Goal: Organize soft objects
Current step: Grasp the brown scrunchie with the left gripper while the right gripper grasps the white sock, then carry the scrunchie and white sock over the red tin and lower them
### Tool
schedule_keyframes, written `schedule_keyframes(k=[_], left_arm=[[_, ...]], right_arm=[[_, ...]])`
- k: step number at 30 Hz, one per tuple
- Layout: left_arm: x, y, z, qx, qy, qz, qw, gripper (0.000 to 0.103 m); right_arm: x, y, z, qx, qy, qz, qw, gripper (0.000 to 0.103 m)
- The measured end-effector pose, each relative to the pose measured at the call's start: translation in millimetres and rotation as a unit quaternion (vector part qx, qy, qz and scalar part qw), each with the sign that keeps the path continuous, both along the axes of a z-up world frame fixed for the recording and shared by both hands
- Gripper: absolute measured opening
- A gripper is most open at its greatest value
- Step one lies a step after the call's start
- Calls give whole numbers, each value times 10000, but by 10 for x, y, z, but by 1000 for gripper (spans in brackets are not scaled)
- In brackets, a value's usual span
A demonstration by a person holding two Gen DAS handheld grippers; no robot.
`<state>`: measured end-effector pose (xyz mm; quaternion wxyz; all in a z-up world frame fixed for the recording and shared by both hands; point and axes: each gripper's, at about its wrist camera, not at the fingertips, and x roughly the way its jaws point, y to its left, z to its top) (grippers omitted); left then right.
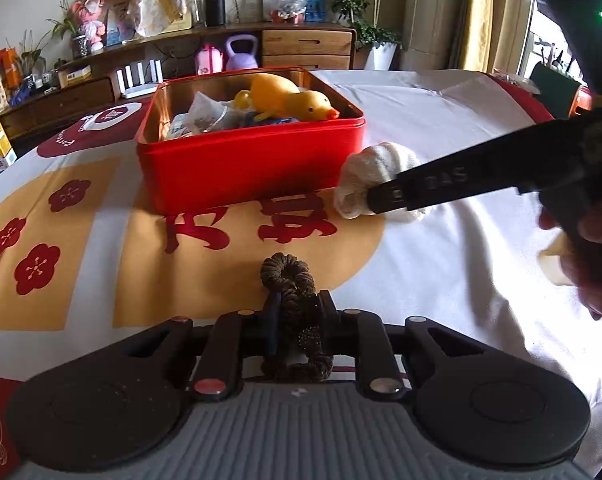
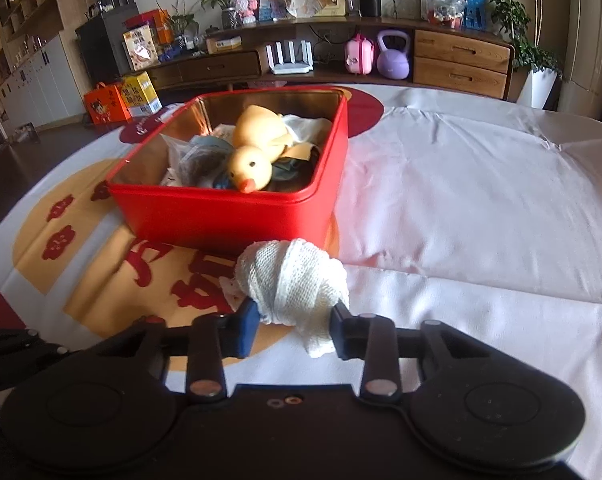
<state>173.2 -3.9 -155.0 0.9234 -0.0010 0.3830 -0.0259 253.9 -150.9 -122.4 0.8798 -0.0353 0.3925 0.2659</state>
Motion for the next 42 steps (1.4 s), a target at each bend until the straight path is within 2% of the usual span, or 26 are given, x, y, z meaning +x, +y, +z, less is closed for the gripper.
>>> schedule_keyframes(k=[12,23,33,42], left_arm=[[-106,192,224,-284,-111,288,9991,17],[-269,280,650,-570,-314,361,9972,17],[-243,345,1124,-696,-654,261,9951,17],[22,521,1461,-781,-877,320,9926,17]], right_arm=[[-412,-99,293,249,-14,149,9996,32],[-706,-169,676,425,-201,235,9986,32],[-770,-143,1072,447,-520,339,9971,33],[-601,-22,1311,422,-798,360,9953,34]])
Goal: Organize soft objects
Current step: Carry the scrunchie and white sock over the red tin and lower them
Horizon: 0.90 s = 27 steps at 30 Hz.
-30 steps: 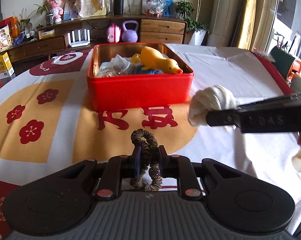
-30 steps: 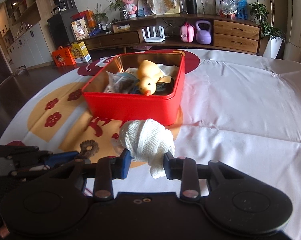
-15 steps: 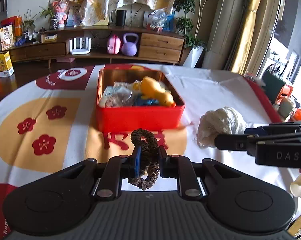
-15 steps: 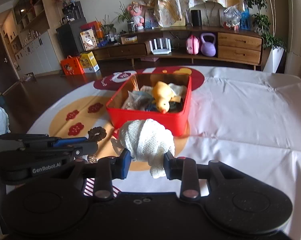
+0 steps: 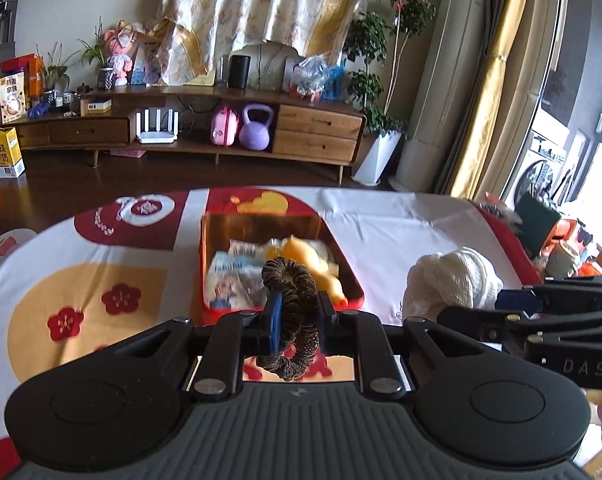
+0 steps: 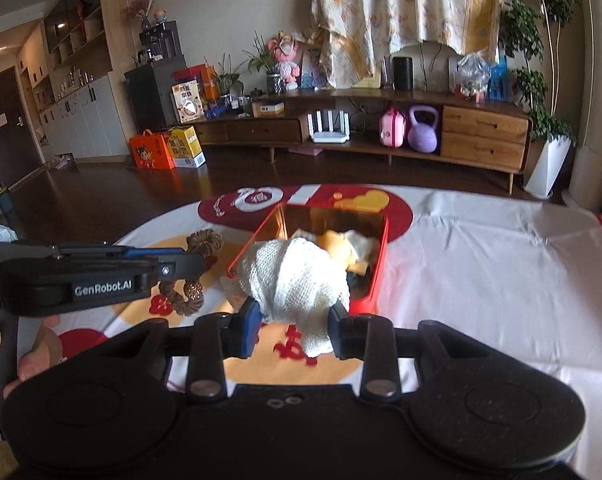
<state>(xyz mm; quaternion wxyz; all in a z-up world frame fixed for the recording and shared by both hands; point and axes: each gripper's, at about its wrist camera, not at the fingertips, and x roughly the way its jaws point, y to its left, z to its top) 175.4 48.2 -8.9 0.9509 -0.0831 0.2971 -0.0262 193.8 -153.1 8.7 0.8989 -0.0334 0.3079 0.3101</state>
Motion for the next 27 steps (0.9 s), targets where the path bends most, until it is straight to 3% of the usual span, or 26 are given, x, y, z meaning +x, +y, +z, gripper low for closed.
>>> schedule_keyframes(k=[15,27], left_arm=[[795,227,128,76,7,-55,10000,18],[1510,379,-261,2,372,17,9993,18]], right_arm=[[618,235,-94,-254,-41,-203,9995,35],[1222,444,-430,-467,165,-306,9983,36]])
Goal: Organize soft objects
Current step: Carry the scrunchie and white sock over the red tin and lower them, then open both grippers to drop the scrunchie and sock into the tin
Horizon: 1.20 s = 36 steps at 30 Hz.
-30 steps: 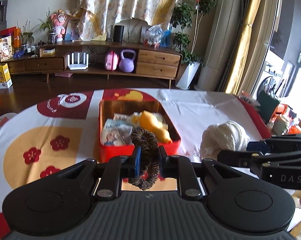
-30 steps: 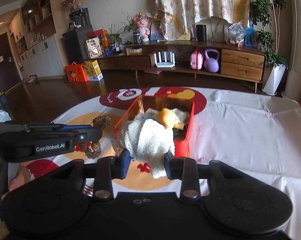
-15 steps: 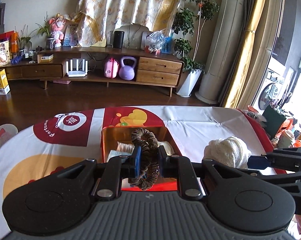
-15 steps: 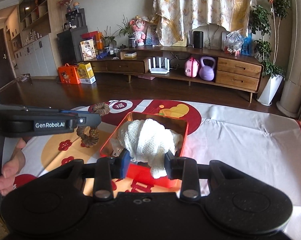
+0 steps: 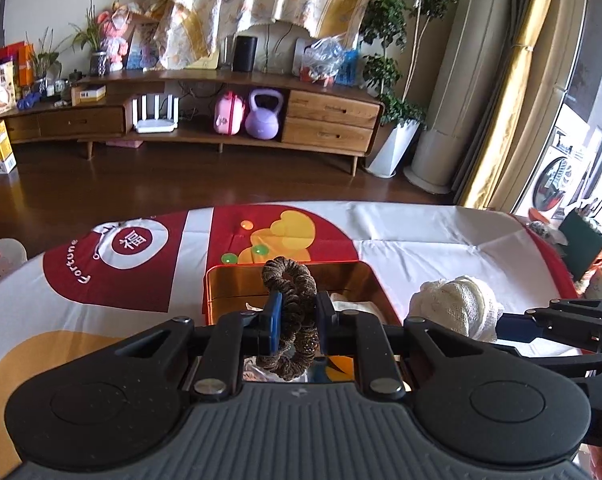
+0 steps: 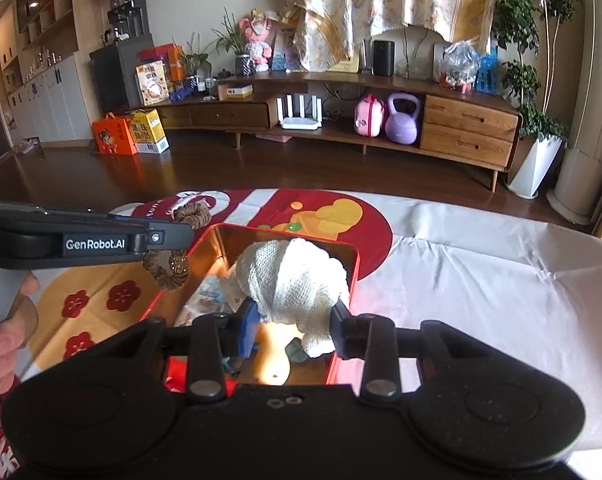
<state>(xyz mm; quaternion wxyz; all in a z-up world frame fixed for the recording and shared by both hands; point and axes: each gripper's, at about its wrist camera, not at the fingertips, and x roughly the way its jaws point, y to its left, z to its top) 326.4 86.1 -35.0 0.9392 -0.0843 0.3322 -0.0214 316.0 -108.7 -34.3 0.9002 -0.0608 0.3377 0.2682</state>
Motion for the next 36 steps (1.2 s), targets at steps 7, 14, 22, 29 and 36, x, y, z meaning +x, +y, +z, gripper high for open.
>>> schedule_keyframes(k=[7,14,22,29,36], left_arm=[[300,38,-250,44,192,1,9998,18],[479,62,-465,14,355,-24,9994,17],[583,56,-668,-9,511,-99,9986,17],[624,47,-775,16,614,-81,9981,17],[594,119,-759,-88,625,54,9980,28]], right_arm=[[319,155,-153,-139,42,27,9999,36],[545,280,-384,-254,254,-26,9994,37],[598,390,-519,-477,280,148,9984,36],[649,416,-544,-463,311,70,9984,46],[635,371,-488,-401,350,64,9986,55]])
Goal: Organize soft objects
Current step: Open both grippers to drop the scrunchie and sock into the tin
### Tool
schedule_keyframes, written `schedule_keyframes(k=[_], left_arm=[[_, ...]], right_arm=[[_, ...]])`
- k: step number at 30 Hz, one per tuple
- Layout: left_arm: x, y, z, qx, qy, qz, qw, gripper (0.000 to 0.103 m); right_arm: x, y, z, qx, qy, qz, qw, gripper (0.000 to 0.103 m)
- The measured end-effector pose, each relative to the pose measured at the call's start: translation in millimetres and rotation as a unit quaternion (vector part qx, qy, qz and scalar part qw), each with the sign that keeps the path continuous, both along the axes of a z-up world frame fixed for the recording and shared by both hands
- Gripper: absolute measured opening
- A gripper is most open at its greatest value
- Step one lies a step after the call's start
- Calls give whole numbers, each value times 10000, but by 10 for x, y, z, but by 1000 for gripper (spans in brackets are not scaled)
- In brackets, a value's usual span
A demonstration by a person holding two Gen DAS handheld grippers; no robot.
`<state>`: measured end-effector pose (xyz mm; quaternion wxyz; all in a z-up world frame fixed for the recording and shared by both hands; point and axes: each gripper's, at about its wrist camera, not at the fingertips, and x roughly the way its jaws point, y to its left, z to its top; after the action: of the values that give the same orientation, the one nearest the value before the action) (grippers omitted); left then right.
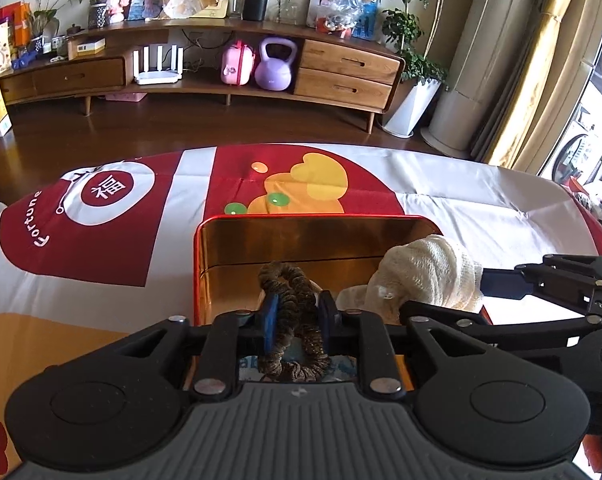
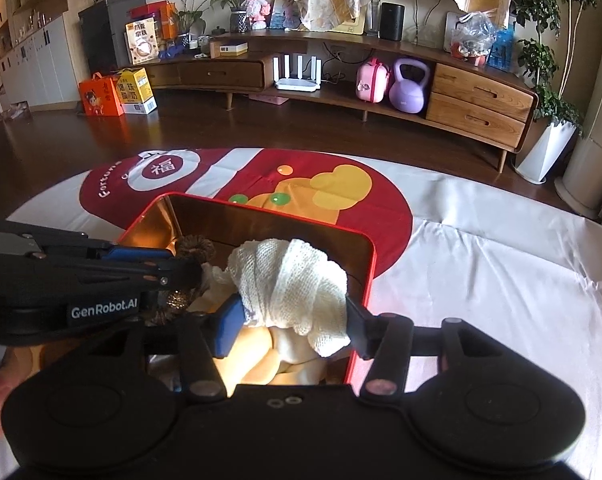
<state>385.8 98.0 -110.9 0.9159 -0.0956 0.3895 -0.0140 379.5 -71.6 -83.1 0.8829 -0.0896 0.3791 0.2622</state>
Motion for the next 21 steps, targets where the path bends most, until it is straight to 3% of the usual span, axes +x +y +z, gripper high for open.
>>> schedule_keyframes(k=[6,21], left_arm=[[-104,75,46,-90,-50,153,9998,59],[-541,-59,419,79,-426,-55,9990,61]], right_arm=[[-81,-77,90,85,-19,-19,10000,64],[-589,-253,419,384,-230,117,9989,73]])
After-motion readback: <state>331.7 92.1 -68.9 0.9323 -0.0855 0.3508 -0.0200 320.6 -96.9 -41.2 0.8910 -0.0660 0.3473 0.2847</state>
